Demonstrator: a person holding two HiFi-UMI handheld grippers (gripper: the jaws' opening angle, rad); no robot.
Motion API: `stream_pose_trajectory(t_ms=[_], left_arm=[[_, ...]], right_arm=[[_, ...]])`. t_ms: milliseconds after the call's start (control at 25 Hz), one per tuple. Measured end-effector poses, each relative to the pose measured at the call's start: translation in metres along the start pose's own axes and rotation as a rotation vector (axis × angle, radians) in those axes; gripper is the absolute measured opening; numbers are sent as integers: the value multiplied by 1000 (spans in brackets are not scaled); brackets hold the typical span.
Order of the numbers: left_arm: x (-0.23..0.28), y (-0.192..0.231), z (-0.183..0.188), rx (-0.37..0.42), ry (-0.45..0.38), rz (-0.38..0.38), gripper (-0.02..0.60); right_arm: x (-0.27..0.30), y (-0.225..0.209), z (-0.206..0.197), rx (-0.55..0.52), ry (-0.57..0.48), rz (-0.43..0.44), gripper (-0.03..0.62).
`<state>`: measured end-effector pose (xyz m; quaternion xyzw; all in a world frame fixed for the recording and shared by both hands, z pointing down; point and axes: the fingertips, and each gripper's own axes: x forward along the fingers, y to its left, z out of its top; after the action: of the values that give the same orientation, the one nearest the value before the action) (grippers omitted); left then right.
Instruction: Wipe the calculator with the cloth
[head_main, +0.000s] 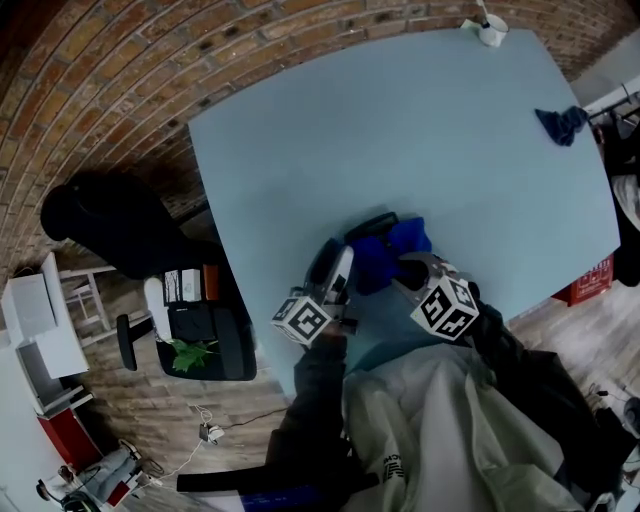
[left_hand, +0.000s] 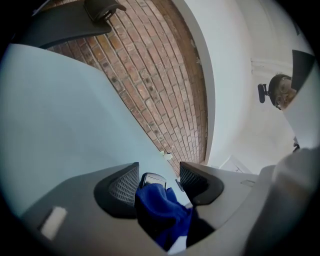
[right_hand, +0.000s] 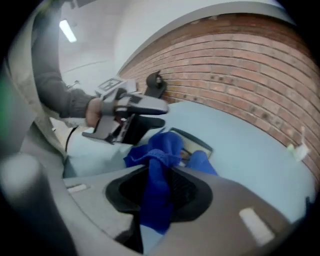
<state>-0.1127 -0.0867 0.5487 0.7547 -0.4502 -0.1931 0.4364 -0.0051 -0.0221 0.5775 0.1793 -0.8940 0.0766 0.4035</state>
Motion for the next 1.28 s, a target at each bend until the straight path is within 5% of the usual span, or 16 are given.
stream_pose_trajectory(t_ms=[120,200,440,720,840,920,1080,1280], left_arm=[[-1,0,-1,15,6,2,254],[0,-2,-3,32,11,6,253],[3,-6,-7,69,25,19,262],[2,-4,-4,199,86,49,334],[18,-6,-3,225,105,17,334],[34,-8,-7,300,166,17,355],[58,-2,-32,589,406,52,395],[69,-5,-48,758,493,-2,164]], right_arm=[[-13,-69,0,91,-23,-199,112],[-6,-86,17,70,-27,-251,112],[41,-28,54,-32,-55,-76,112],[-10,-92,-13,177,-15,-269,112],[-28,-95,-36,284,-58,-240,112],[-37,-88,-41,350,-125,-194,112],[-37,-72,-51,378,-143,-148,112],[-37,-67,-55,409,-168,-139,112]])
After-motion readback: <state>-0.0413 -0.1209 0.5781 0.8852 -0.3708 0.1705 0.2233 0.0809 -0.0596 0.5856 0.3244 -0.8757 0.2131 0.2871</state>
